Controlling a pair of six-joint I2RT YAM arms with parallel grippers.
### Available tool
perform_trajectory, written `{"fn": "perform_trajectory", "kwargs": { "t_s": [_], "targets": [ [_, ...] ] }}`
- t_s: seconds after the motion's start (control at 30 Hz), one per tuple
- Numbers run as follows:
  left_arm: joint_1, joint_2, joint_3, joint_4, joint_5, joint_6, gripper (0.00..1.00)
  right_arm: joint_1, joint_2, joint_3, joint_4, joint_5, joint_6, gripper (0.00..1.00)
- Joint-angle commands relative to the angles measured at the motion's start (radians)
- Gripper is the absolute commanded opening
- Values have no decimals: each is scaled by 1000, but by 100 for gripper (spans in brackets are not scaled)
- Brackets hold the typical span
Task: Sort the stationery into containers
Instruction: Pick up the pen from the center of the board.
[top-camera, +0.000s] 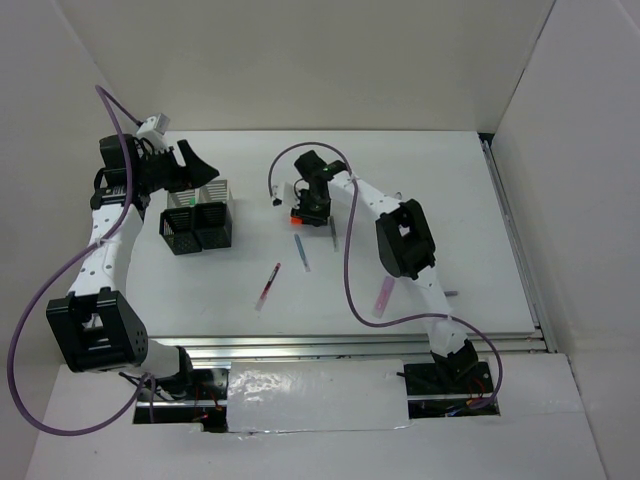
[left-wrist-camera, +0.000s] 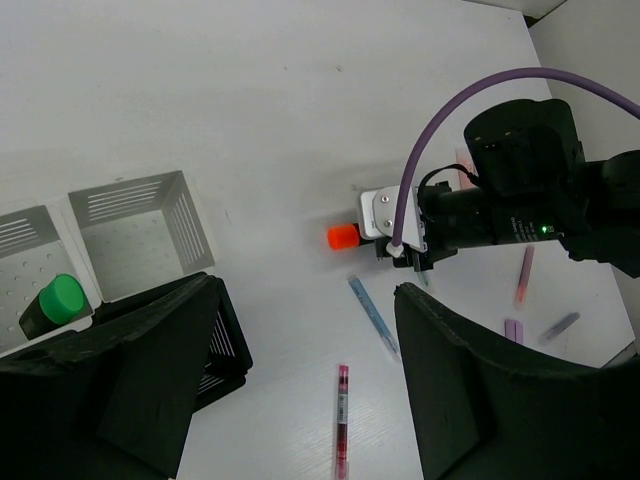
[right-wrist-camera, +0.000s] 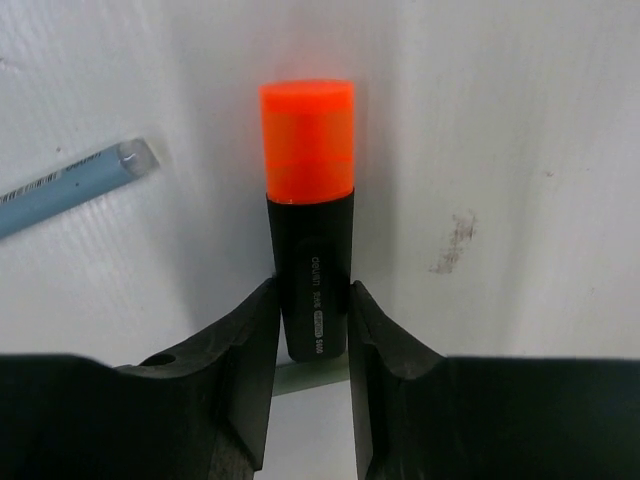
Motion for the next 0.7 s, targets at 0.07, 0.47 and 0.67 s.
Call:
{"fn": "perform_trajectory", "kwargs": {
  "t_s": [0.07, 0.47, 0.67],
  "targets": [
    [11, -1, 0, 21, 25, 10, 83, 14, 38, 46, -29, 5, -10, 22],
    [5, -19, -46, 61, 71, -39, 81, 0, -129, -42, 46, -1, 105, 0],
    [-44, -44, -76, 83, 54, -85, 80, -6, -292, -108, 138, -21, 240, 0]
  ]
}}
